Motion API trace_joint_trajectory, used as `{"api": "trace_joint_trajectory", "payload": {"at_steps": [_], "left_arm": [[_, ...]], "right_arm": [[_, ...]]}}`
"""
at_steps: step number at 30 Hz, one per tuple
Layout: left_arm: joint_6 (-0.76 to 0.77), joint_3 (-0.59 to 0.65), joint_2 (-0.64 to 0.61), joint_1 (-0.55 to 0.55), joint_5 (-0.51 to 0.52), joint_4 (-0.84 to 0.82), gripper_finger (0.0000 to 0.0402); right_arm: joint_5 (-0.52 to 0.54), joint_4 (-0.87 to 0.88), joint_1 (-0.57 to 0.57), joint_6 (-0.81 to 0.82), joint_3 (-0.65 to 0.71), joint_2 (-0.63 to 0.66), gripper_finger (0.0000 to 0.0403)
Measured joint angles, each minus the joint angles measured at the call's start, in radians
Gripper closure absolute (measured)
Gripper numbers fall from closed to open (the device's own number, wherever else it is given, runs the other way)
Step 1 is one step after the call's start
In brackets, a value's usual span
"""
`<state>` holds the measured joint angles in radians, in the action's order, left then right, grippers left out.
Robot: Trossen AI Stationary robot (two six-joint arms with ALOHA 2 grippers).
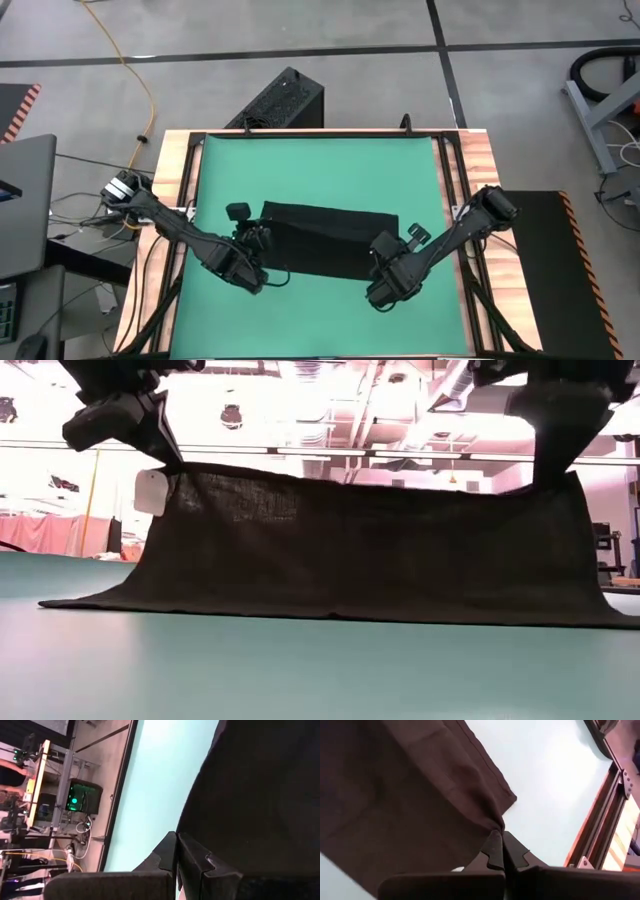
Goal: Roll towel
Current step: Fold the brown towel
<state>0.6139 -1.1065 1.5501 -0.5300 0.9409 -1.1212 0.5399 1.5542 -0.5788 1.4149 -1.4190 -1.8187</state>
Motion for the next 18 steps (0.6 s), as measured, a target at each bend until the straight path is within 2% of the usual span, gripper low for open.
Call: {"api": "trace_joint_trajectory", "payload": {"at_steps": [7,18], "left_arm": [[-0.029,0.004,0.000,0.015,0.015,0.021,0.0401],[-0.080,0.156,0.001,0.066,0.016,0.194,0.0401]], "right_arm": [[-0.008,-0.023,0.020,0.006,0.055,0.000,0.0403],[0.011,-0.048,0.044,-0.007,0.095,0.000,0.0403]]}}
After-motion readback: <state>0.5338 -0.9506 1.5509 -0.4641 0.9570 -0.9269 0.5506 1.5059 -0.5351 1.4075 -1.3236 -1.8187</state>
